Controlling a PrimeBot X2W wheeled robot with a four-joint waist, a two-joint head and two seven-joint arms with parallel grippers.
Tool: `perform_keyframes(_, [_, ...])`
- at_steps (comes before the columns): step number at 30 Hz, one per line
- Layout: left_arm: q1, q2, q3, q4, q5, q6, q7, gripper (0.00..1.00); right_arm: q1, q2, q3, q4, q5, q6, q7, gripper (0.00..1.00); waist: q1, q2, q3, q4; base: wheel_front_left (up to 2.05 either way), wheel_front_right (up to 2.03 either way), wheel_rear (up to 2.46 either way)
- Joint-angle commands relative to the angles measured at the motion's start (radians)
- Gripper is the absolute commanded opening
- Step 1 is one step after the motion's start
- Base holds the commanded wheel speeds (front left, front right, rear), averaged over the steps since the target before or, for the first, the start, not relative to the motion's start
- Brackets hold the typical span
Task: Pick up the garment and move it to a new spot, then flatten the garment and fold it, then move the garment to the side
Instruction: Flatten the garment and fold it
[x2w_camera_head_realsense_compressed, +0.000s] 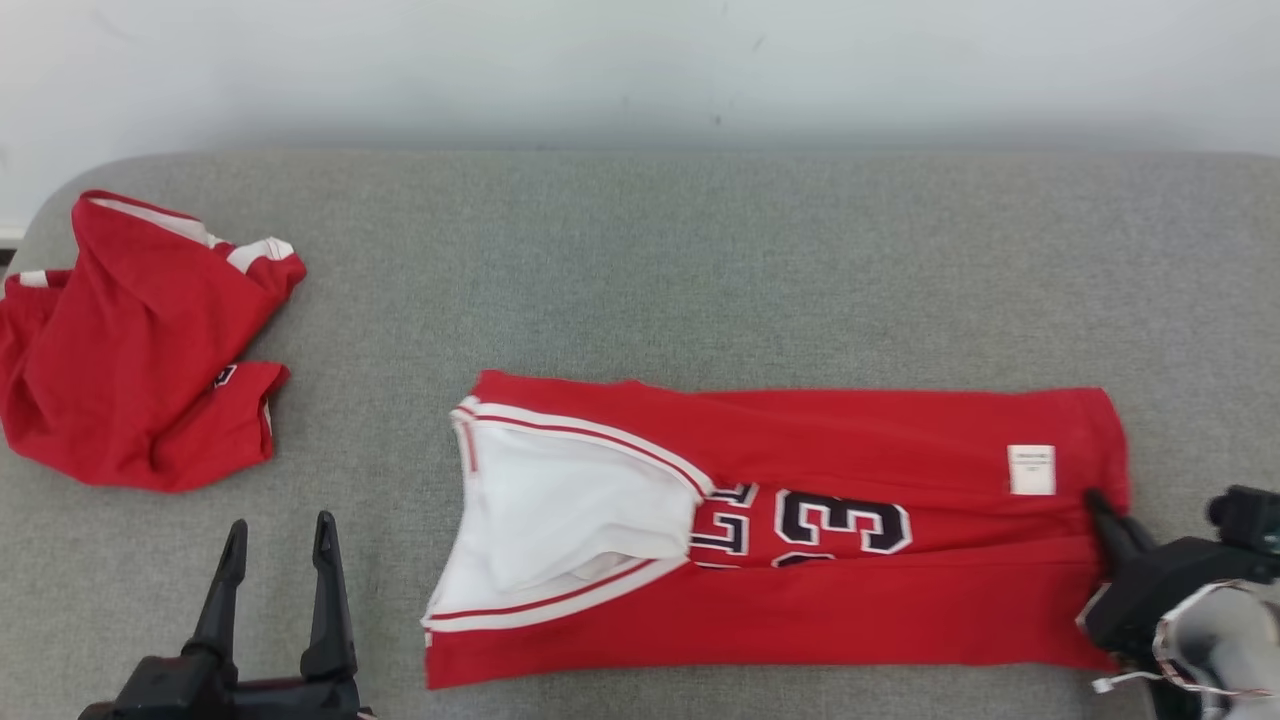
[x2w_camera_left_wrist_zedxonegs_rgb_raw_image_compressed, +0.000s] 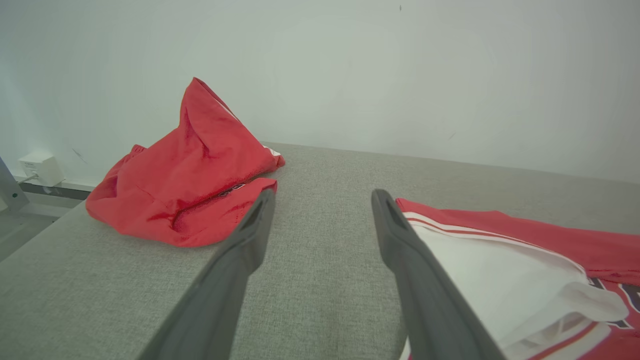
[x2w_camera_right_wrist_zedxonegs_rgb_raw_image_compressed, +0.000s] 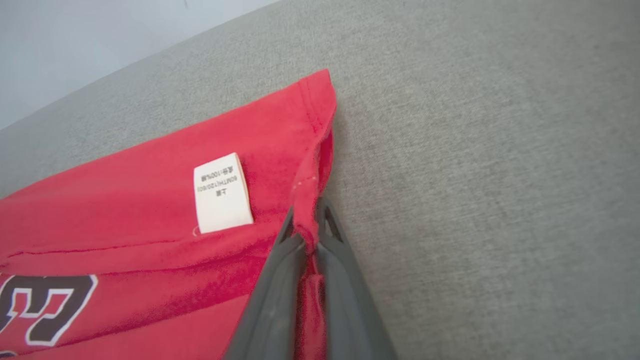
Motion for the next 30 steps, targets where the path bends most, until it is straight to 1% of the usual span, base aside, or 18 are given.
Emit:
perform_keyframes(1, [0.021,-0.004,0.004,0.003,0.006,-0.005,-0.003,1.0,0.001,-0.032,-0.014,0.011,0.008,-0.003,-0.008,0.0,0.0,-0.0001,-0.024,-0.01,0.0,0.0,0.0])
perform_keyframes(9, [0.053,-0.007,0.015,0.016,0.01,-0.013,-0.003,1.0,-0.018,-0.176,-0.072,0.061,0.006,-0.003,-0.016,0.0,0.0,-0.0001,-0.075,-0.03,0.0,0.0,0.0])
perform_keyframes(13, [0.059,-0.007,0.012,0.016,0.003,-0.017,-0.003,1.0,-0.024,-0.185,-0.072,0.036,-0.021,-0.003,-0.008,0.0,0.0,-0.0001,-0.086,-0.041,0.0,0.0,0.0])
perform_keyframes(17, [0.062,-0.007,0.01,0.02,-0.006,-0.017,-0.003,1.0,-0.017,-0.146,-0.038,-0.04,-0.055,-0.003,-0.004,0.0,0.0,-0.0001,-0.095,-0.051,0.0,0.0,0.0])
perform_keyframes(22, [0.071,-0.007,0.004,0.028,-0.013,-0.014,-0.003,1.0,0.01,-0.078,0.034,-0.182,-0.099,-0.003,0.023,0.0,0.0,-0.0001,-0.112,-0.055,0.0,0.0,0.0])
perform_keyframes(23, [0.071,-0.007,0.004,0.028,-0.013,-0.014,-0.003,1.0,0.01,-0.078,0.034,-0.182,-0.099,-0.003,0.023,0.0,0.0,-0.0001,-0.112,-0.055,0.0,0.0,0.0])
perform_keyframes(30, [0.074,-0.007,-0.012,0.031,-0.021,-0.01,-0.003,1.0,0.051,0.015,0.104,-0.373,-0.132,-0.003,0.072,0.0,0.0,-0.0001,-0.124,-0.027,0.0,0.0,0.0])
